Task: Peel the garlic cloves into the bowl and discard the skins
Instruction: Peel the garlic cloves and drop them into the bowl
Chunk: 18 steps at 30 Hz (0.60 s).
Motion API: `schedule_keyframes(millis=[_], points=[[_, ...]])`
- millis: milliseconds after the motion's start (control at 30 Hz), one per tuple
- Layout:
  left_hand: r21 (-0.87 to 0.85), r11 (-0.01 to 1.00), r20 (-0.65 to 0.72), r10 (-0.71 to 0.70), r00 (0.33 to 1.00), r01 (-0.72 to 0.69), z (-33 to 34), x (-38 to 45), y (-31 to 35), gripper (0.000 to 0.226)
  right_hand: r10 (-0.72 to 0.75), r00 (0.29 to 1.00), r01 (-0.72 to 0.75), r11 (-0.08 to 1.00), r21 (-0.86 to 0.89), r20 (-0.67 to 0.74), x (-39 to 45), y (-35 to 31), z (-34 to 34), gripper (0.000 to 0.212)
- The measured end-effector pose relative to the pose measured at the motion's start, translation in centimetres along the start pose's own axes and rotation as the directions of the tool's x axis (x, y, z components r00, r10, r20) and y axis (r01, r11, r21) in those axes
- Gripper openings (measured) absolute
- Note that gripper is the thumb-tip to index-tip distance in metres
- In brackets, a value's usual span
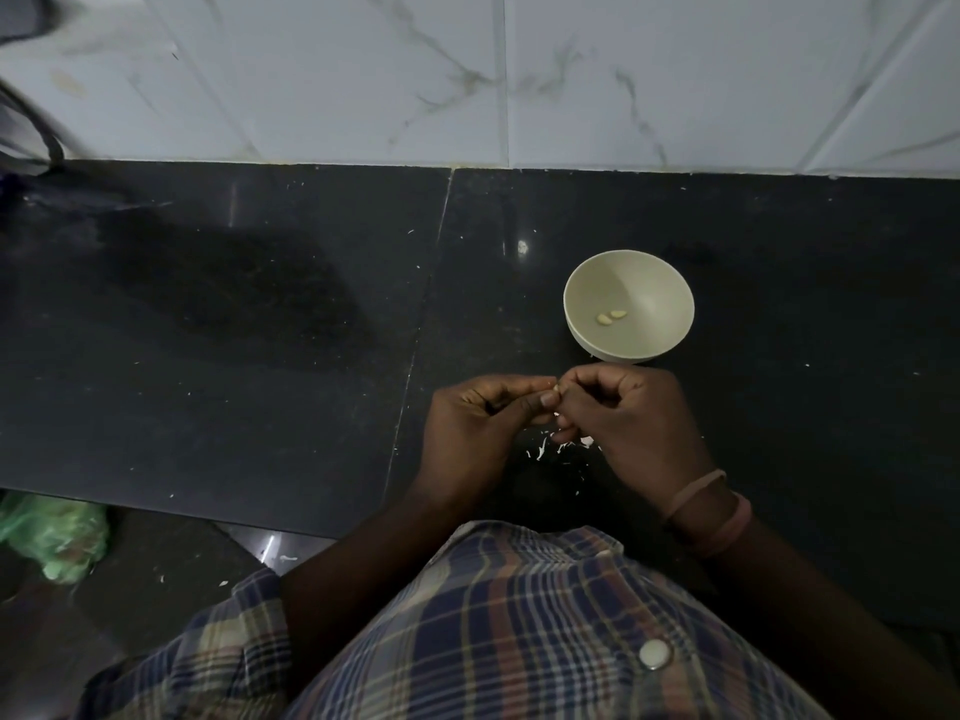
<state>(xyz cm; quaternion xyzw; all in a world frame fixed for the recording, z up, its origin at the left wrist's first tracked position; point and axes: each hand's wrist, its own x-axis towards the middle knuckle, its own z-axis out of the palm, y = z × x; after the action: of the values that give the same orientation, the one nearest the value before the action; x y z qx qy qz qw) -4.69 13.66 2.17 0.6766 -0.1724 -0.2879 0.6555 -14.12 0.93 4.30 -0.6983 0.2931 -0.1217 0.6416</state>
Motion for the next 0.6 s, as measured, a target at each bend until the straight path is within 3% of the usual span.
schedule_keyframes(millis=[400,600], points=[[-0.095,0.995,0.055,-0.025,0.998,0.03,0.11,-0.24,0.73,0.015,0.048,0.999,-0.048,0.999,0.023,-0.016,-0.04,-0.19,0.08,0.009],[-0.136,0.99,0.075,-0.039,0.996,0.048,0.3,-0.26,0.63,0.015,0.037,0.998,-0.041,0.996,-0.076,-0.046,0.0,-0.27,0.23,0.008]])
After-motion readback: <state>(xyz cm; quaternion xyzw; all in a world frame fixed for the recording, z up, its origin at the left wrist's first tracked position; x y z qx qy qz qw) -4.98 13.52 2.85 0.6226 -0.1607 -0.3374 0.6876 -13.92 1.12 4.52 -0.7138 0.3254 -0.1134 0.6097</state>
